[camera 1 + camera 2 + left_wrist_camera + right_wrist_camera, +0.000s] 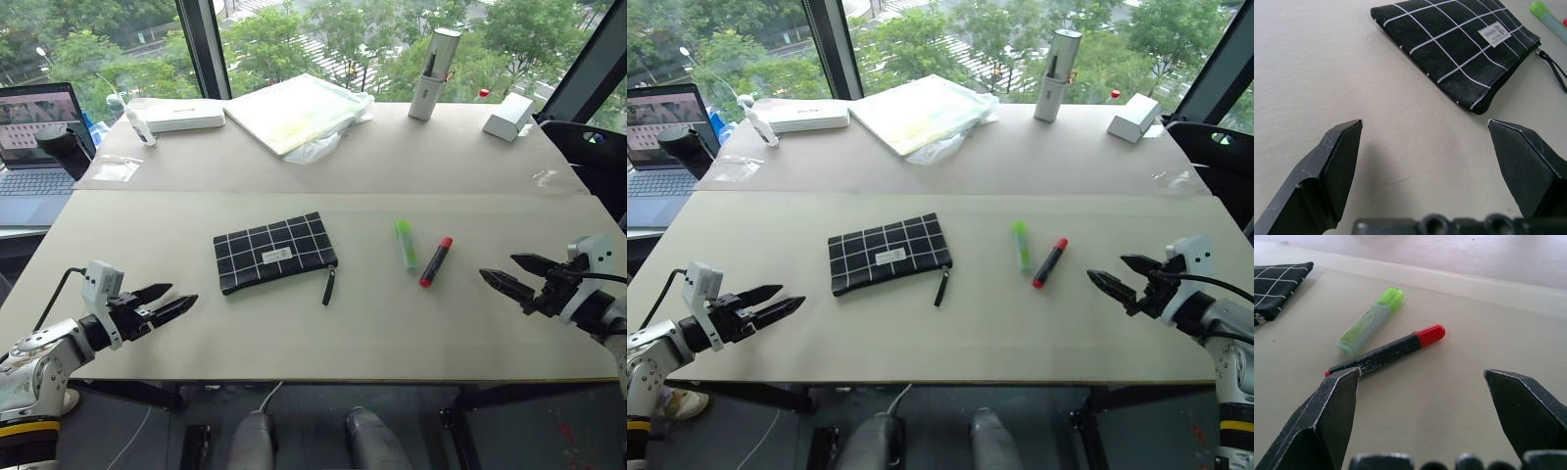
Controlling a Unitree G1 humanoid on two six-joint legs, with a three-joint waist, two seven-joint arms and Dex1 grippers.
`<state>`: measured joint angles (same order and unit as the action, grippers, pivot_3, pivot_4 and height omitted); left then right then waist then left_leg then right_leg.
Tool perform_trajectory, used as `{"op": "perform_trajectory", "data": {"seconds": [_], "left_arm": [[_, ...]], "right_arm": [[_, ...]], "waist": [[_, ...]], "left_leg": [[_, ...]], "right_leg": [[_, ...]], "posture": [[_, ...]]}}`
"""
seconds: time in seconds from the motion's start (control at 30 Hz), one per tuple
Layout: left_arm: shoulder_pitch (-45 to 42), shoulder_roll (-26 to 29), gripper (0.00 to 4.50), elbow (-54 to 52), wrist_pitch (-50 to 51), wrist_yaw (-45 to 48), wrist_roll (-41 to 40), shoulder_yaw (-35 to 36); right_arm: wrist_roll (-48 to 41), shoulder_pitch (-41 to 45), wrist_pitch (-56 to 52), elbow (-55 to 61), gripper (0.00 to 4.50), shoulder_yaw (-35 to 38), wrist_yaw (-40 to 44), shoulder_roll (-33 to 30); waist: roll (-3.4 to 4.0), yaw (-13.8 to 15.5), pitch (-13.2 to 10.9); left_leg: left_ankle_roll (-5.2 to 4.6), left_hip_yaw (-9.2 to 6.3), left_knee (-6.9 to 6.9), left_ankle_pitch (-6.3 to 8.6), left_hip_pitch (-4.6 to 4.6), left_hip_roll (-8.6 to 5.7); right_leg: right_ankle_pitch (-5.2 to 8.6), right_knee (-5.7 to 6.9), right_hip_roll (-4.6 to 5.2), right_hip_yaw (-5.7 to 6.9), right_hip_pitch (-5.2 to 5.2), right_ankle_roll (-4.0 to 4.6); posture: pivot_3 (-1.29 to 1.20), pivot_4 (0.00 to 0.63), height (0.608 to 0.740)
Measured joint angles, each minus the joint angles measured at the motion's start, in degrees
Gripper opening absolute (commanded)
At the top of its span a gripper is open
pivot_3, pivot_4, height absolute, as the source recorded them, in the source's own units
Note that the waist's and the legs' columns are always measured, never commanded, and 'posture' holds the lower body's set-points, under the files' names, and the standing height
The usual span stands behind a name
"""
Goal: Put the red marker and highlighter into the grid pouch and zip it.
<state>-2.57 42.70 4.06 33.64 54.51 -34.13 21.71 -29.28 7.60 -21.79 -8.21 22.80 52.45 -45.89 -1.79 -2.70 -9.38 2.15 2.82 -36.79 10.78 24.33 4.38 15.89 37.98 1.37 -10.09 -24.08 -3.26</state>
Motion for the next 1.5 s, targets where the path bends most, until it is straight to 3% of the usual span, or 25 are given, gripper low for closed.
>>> {"op": "perform_trajectory", "data": {"seconds": [0.23,0.33,0.57,0.67,0.7,0.97,1.23,1.5], "left_arm": [[-0.65,0.15,4.43,0.07,1.44,3.78,-2.13,-0.27],[-2.58,0.46,4.50,3.41,-4.64,6.99,0.47,-1.68],[-4.50,2.50,4.50,13.02,-29.27,11.67,13.97,-8.20],[-6.78,2.48,4.50,15.77,-34.10,12.44,15.07,-8.55],[-7.90,2.48,4.50,16.53,-35.58,12.66,15.27,-8.66],[-13.99,2.68,4.50,23.92,-48.00,14.42,21.59,-13.92],[-20.50,3.37,4.50,31.49,-64.22,12.30,29.30,-19.15],[-23.73,2.78,4.50,37.02,-71.84,8.60,31.49,-21.11]], "right_arm": [[0.93,-0.14,-0.04,0.00,4.50,-1.14,-0.24,0.28],[0.52,0.40,-1.71,-0.23,3.72,-1.17,-0.22,0.96],[-2.16,3.27,-4.17,-0.17,1.38,-1.31,0.78,1.29],[-3.54,4.16,-5.51,1.22,0.27,-2.42,2.05,2.03],[-3.73,4.92,-6.27,2.12,0.09,-3.33,2.41,2.56],[-3.54,17.81,-9.74,8.28,0.09,-16.75,-0.36,12.65],[11.23,32.09,-6.72,-0.49,0.09,-31.72,-9.09,24.48],[19.87,33.99,-4.06,-9.38,0.09,-37.44,-11.81,28.17]], "waist": [[0.00,-0.02,0.00],[0.00,0.01,0.00],[0.00,0.01,0.00],[-0.01,0.10,0.00],[0.00,0.10,0.00],[0.00,-0.69,0.00],[0.04,-0.06,0.03],[0.06,0.36,0.05]], "left_leg": [[0.00,0.00,0.00,0.00,0.00,0.00],[0.00,0.00,0.00,0.00,-0.02,-0.01],[0.00,0.01,0.01,0.00,0.01,0.00],[0.00,0.01,-0.01,-0.01,0.03,0.00],[0.00,0.01,-0.03,-0.01,0.04,0.00],[0.00,-0.08,-0.01,0.00,0.13,0.01],[0.01,-0.14,-0.11,-0.04,0.22,0.02],[0.01,-0.17,-0.15,-0.05,0.23,0.01]], "right_leg": [[0.00,0.00,-0.01,0.00,0.00,0.00],[0.00,0.00,-0.01,0.00,0.01,0.01],[-0.01,-0.02,0.00,0.00,-0.02,0.02],[-0.01,0.01,0.00,0.00,-0.01,0.02],[-0.01,0.01,0.00,0.00,-0.01,0.01],[-0.02,0.07,-0.05,0.06,-0.12,0.03],[-0.04,0.17,-0.02,0.22,-0.17,0.07],[-0.04,0.21,-0.01,0.29,-0.13,0.07]], "posture": [[0.00,0.150,0.736],[0.00,0.150,0.736],[0.00,0.150,0.736],[0.00,0.150,0.736],[0.00,0.150,0.736],[0.00,0.150,0.736],[0.00,0.150,0.736],[0.00,0.150,0.736]]}}
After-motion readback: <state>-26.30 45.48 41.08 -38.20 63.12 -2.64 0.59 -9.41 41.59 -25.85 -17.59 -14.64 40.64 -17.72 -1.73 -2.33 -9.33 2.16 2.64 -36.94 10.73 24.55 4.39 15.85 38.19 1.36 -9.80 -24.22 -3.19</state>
